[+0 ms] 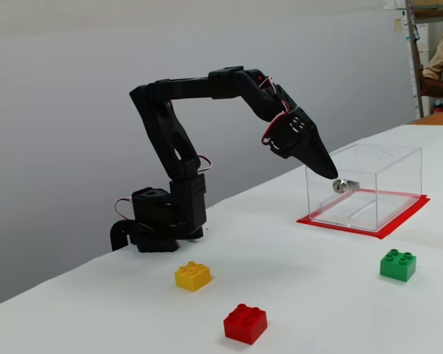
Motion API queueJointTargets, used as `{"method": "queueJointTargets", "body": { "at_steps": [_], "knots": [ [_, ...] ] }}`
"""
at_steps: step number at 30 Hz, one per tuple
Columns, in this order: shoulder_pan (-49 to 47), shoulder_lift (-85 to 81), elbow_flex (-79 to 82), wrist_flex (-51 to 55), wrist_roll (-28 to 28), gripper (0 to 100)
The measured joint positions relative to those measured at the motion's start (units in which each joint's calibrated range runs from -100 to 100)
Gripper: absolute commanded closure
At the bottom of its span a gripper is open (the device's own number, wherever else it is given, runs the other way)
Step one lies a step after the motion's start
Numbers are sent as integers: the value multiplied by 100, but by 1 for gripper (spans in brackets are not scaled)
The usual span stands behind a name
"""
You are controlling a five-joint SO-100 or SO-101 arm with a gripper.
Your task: Pick the green lego brick and place it into the transparent box
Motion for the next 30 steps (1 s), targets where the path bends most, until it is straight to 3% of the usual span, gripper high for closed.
{"method": "queueJointTargets", "body": {
  "at_steps": [4, 10, 14, 30],
  "knots": [
    [0, 279, 0, -171, 0, 94],
    [-21, 820, -494, -180, -5, 71],
    [-21, 1336, -1024, -206, -24, 62],
    [-21, 3408, -2957, -206, -10, 61]
  ]
}}
